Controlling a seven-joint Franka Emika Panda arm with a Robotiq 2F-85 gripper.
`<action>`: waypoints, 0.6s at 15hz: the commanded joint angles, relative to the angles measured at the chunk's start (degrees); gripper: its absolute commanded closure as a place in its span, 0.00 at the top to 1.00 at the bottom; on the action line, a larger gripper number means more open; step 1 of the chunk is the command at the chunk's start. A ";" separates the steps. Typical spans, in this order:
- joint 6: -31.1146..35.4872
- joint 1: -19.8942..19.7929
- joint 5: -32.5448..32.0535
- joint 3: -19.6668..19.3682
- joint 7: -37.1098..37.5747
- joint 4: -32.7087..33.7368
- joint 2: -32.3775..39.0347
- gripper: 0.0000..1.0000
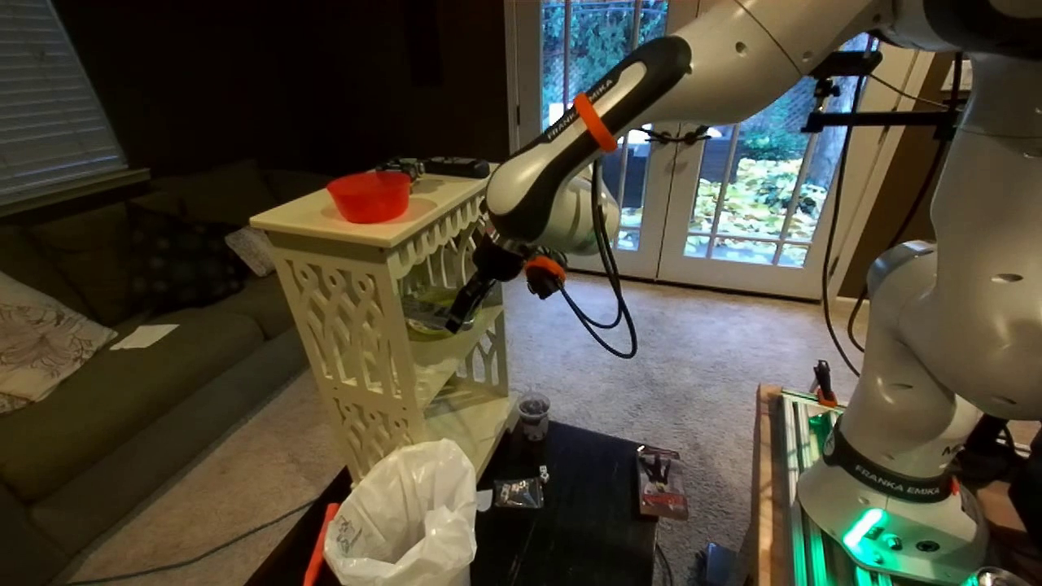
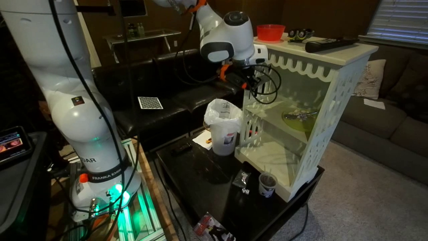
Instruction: Pick up the grey remote and place it on the middle shelf
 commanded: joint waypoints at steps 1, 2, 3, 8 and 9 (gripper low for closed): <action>-1.48 -1.04 7.90 0.81 -5.10 2.16 3.26 0.21; 1.34 -1.08 10.50 1.01 -6.74 2.05 4.23 0.21; 2.59 -1.38 13.66 1.39 -8.74 2.22 4.87 0.21; 11.24 -2.04 30.52 5.16 -23.24 4.18 8.19 0.21; 12.37 -2.08 33.44 6.05 -26.52 5.13 8.97 0.21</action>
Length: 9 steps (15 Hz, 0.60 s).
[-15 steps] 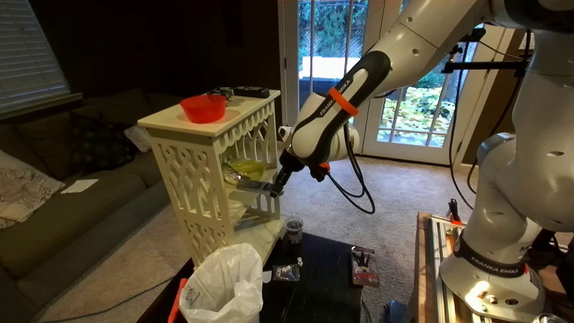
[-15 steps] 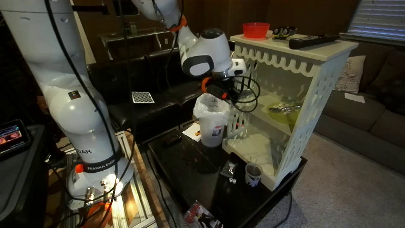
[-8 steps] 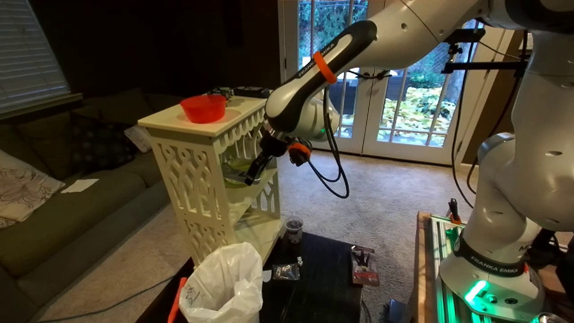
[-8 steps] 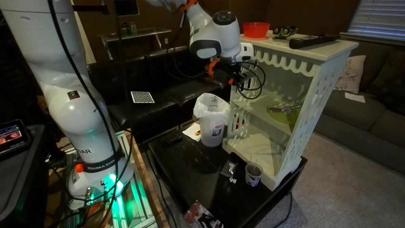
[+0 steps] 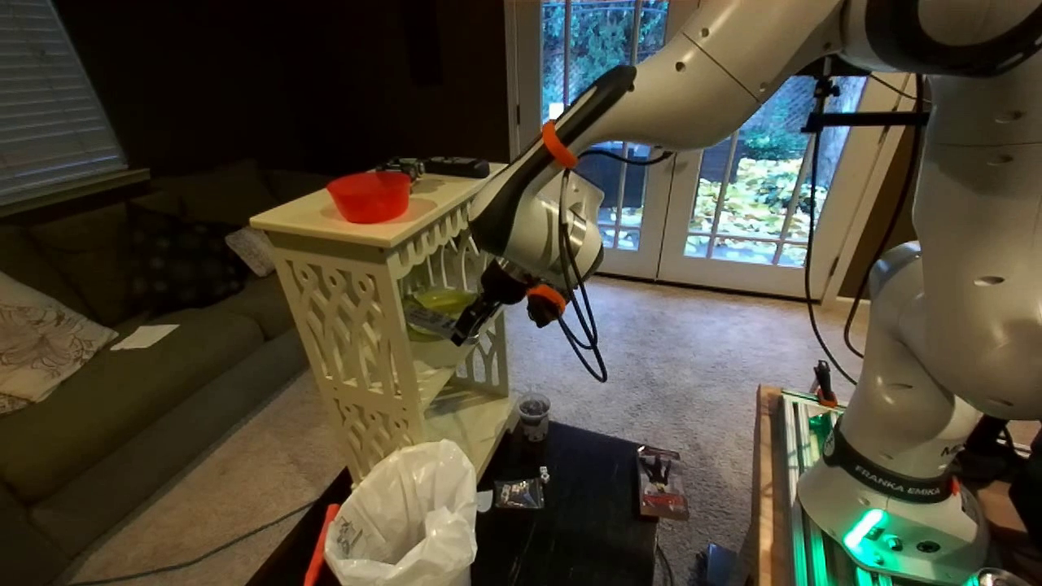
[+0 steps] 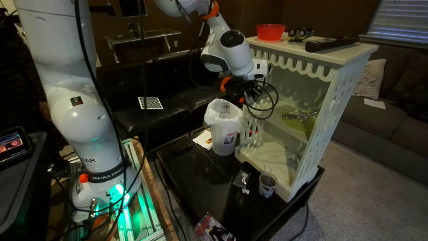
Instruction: Pick up the grey remote and place it on the middle shelf
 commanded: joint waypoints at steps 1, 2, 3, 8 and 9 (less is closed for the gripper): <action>4.17 -0.78 10.40 3.56 -10.86 4.15 3.27 0.21; 5.03 -0.77 12.17 4.02 -13.15 5.38 4.35 0.21; 5.77 -0.96 13.94 4.36 -15.65 6.88 5.59 0.21; 7.54 -2.44 19.79 3.84 -22.97 15.22 13.38 0.21; 7.45 -2.76 20.58 3.80 -24.13 16.44 14.80 0.21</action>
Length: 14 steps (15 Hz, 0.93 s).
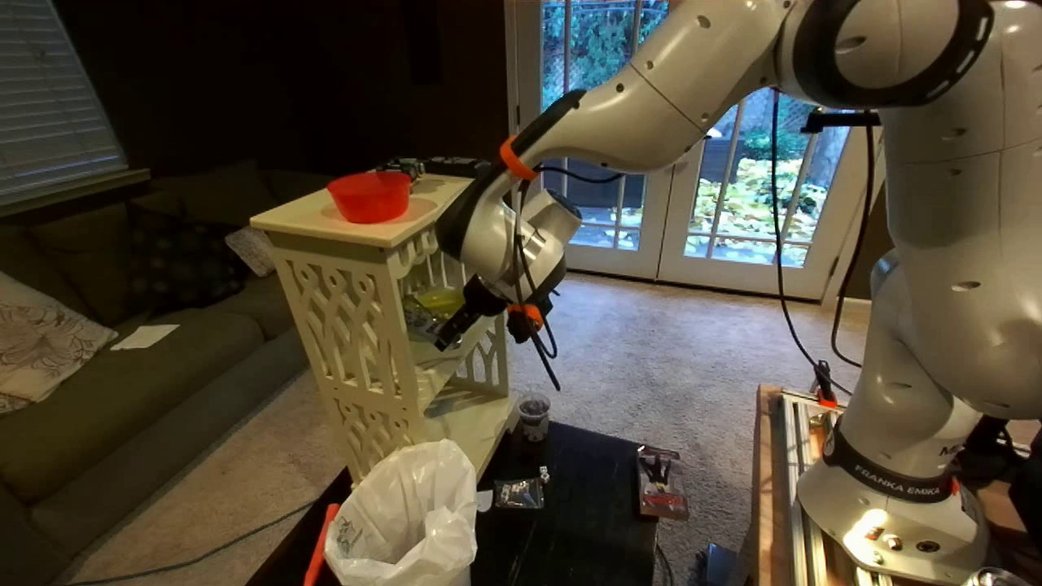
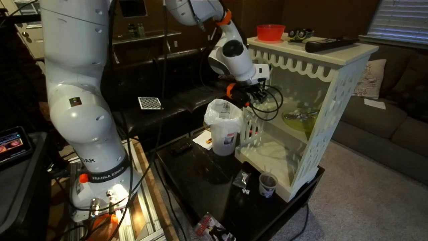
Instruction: Pick up the grey remote and place it on the middle shelf
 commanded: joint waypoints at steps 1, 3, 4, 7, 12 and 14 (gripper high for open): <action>1.28 -1.71 5.74 0.56 -6.91 7.49 6.86 0.21; 1.25 -2.19 8.65 0.74 -10.54 10.27 9.09 0.21; 1.19 -2.20 10.56 0.70 -12.95 11.78 10.13 0.21; 0.07 -1.62 16.58 -0.04 -18.80 14.73 11.75 0.21; -1.58 -0.28 23.69 -1.34 -25.95 12.50 9.83 0.91; -1.79 -0.08 24.71 -1.68 -27.51 9.83 7.62 1.00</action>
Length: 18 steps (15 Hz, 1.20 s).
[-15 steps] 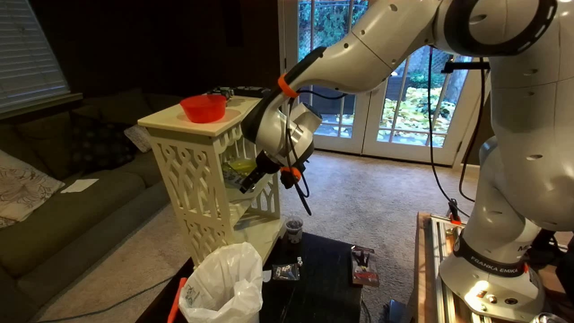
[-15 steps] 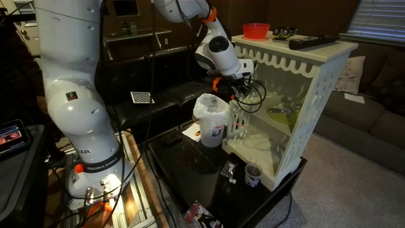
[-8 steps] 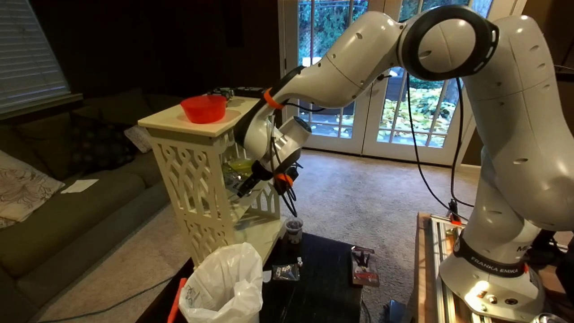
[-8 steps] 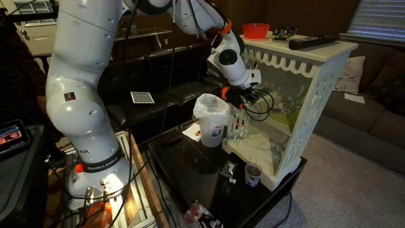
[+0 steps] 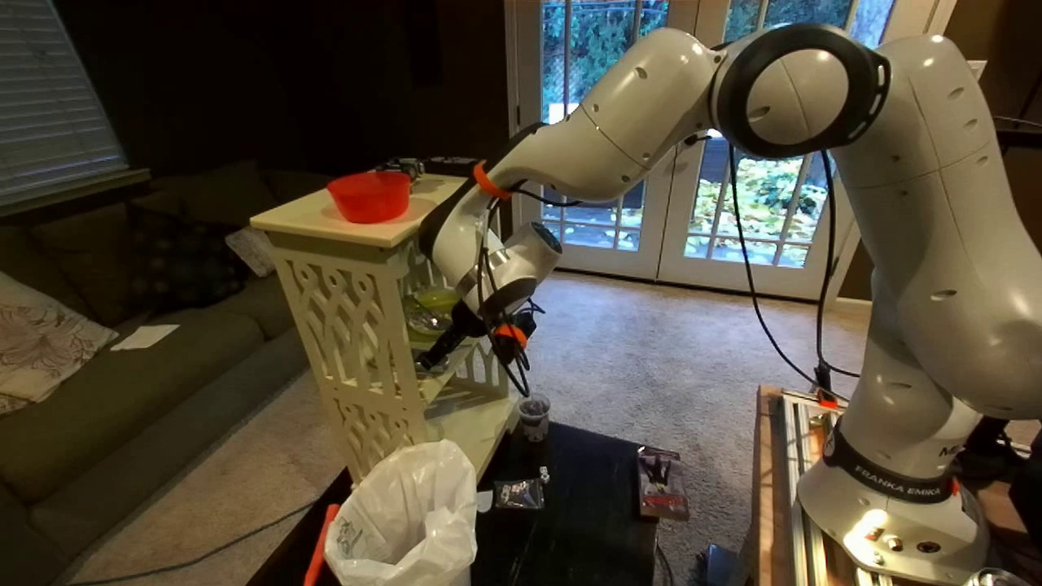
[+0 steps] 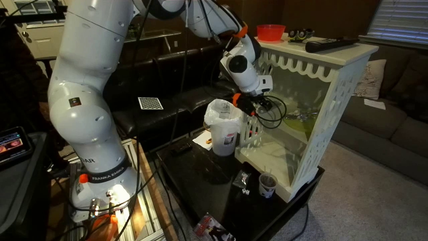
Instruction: Pick up the grey remote and place it on the middle shelf
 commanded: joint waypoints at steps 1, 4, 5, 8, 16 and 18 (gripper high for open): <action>-1.84 -0.03 3.16 -1.02 -4.72 -4.49 -4.36 1.00; -8.68 -2.09 3.89 -1.74 -10.91 -11.97 -12.47 1.00; -11.30 -2.90 4.14 -2.03 -13.24 -15.20 -15.73 1.00; -18.67 -5.66 -4.01 -1.03 -12.07 -24.44 -22.52 1.00; -10.27 -4.99 -7.32 -1.94 -23.10 -45.95 -43.61 1.00; -10.17 -4.99 -8.84 -1.94 -19.89 -42.68 -38.23 1.00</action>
